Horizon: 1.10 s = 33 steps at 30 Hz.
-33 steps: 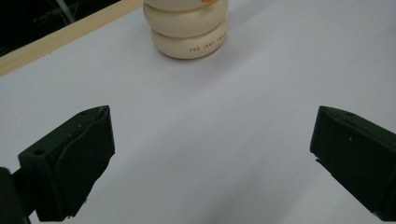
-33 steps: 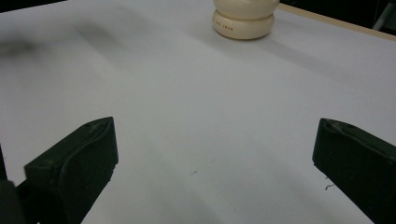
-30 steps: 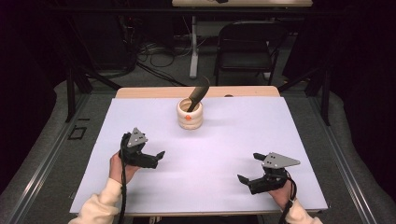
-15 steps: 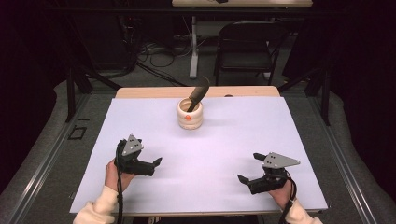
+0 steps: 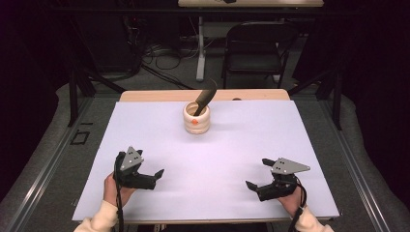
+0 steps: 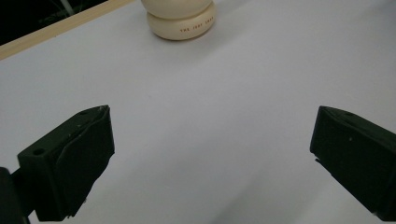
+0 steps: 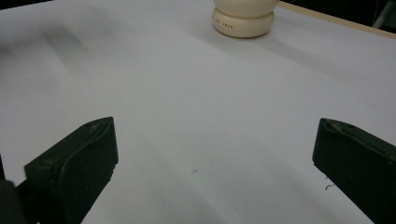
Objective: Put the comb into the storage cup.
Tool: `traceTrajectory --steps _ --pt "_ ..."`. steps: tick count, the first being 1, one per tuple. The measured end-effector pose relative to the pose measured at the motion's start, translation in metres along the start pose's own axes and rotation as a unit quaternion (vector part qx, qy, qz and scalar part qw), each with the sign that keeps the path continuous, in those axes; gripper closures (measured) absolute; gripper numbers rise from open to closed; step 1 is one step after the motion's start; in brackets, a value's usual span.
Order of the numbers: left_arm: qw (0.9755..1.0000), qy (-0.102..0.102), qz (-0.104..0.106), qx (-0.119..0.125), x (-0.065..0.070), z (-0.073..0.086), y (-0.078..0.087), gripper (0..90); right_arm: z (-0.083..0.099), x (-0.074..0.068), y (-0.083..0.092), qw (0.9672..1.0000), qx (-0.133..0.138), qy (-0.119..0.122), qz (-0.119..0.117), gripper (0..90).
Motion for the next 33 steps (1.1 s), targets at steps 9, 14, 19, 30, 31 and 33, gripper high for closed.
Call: traceTrajectory --steps 9,14,19,30,31,33 --pt "1.0 -0.002 -0.001 0.005 0.005 0.007 0.007 0.0 0.0 0.0 0.0 1.0 0.001 0.0 0.0 0.0" --pt "0.9999 -0.002 -0.003 0.012 0.008 0.01 0.011 0.0 0.0 0.0 0.0 1.0 0.001 -0.001 0.0 0.0" --pt "0.9998 -0.004 -0.007 0.018 0.009 0.014 0.016 0.0 0.0 0.0 0.0 1.0 0.0 0.001 0.0 0.0" --pt "0.9993 -0.007 -0.014 0.034 0.013 0.021 0.025 0.0 0.0 0.0 0.0 1.0 0.002 0.0 0.001 0.0" --pt "0.9993 -0.005 -0.014 0.036 0.014 0.022 0.025 0.0 0.0 0.0 0.0 1.0 0.001 0.001 0.001 0.0" --pt "0.9992 -0.002 -0.012 0.039 0.015 0.023 0.026 0.0 0.0 0.0 0.0 1.0 0.002 0.0 0.001 0.0"
Point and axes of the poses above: each handheld gripper's, and its own axes: y roughly backward along the jaws, z roughly out of its underside, x roughly to its right, the point moved 10 cm from there along -y, roughly forward along the jaws, and after that the axes turned 11 degrees about z, right-handed, at the moved point
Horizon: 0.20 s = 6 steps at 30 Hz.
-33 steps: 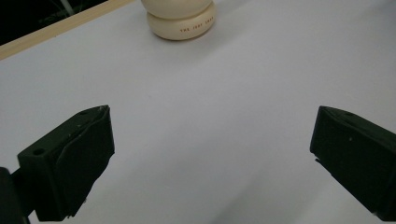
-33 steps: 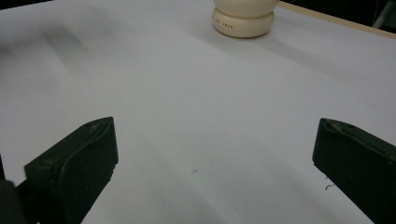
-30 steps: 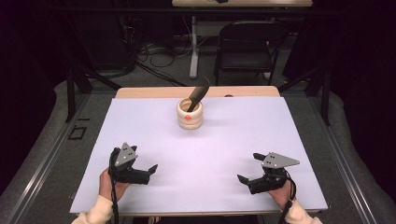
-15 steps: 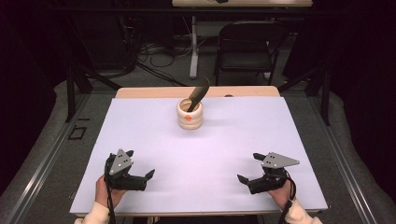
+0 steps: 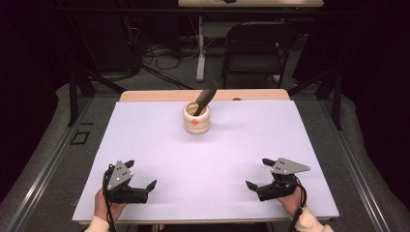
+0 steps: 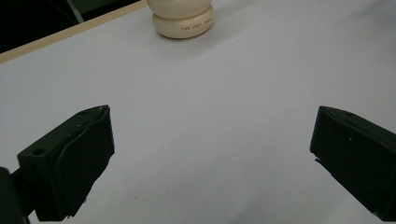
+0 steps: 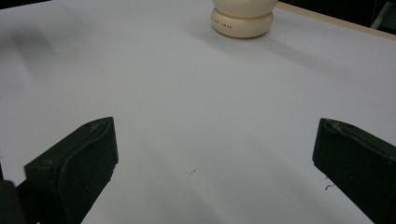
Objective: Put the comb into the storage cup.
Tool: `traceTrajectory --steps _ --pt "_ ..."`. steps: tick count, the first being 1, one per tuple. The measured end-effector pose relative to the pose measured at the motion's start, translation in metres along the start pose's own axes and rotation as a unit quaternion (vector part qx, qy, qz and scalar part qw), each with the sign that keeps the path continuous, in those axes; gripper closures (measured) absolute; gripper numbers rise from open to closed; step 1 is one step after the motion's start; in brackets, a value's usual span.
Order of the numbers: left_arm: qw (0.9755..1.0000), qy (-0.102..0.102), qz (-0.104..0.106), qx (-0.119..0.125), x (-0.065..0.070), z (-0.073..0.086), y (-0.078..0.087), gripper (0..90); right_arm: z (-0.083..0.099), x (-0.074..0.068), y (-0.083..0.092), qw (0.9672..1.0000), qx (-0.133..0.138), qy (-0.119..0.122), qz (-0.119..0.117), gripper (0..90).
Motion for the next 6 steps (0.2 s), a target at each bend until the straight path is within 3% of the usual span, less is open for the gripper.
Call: traceTrajectory --steps 6 --pt "1.0 0.002 -0.003 0.001 -0.002 0.0011 0.0004 0.0 0.0 0.0004 0.0 1.0 0.0 0.0 0.0 0.0"
Point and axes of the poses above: each handheld gripper's, and its own axes: y roughly backward along the jaws, z roughly out of its underside, x roughly to its right, the point moved 10 cm from there along -y, roughly forward along the jaws, and after that the axes turned 11 degrees about z, right-handed, at the moved point
